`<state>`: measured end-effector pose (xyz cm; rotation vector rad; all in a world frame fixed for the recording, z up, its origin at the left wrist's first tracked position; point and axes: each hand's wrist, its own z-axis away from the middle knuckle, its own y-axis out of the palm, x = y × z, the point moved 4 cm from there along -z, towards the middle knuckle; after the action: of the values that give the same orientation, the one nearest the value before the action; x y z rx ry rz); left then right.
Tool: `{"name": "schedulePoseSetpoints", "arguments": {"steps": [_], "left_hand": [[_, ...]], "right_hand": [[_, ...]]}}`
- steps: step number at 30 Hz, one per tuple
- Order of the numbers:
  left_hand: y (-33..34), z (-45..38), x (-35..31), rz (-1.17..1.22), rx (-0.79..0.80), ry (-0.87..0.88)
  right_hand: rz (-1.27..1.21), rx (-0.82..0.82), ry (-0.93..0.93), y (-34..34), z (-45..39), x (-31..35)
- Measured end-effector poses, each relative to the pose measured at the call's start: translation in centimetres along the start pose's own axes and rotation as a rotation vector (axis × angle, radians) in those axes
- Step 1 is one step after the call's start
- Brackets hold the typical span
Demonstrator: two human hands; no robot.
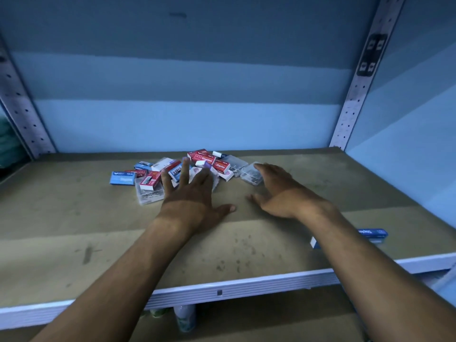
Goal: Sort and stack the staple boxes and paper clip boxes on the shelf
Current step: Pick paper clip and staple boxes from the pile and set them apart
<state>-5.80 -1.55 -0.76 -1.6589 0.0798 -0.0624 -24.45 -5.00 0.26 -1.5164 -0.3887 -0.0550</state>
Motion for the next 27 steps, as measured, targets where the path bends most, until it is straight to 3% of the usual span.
{"name": "schedulePoseSetpoints", "arguments": {"steps": [5, 12, 22, 27], "left_hand": [[0.0, 0.4, 0.2, -0.015, 0.001, 0.032], [-0.3, 1.7, -0.4, -0.006, 0.025, 0.078], [-1.7, 4.0, -1.2, 0.027, -0.009, 0.181], [-2.3, 2.7, -0.4, 0.073, 0.105, 0.317]], "right_hand": [[0.069, 0.07, -0.003, 0.3, -0.1, 0.4], [0.085, 0.051, 0.065, -0.4, 0.9, 0.8], [0.006, -0.056, -0.077, -1.5, 2.7, 1.3], [-0.033, -0.008, -0.055, -0.9, 2.5, 0.9]]}}
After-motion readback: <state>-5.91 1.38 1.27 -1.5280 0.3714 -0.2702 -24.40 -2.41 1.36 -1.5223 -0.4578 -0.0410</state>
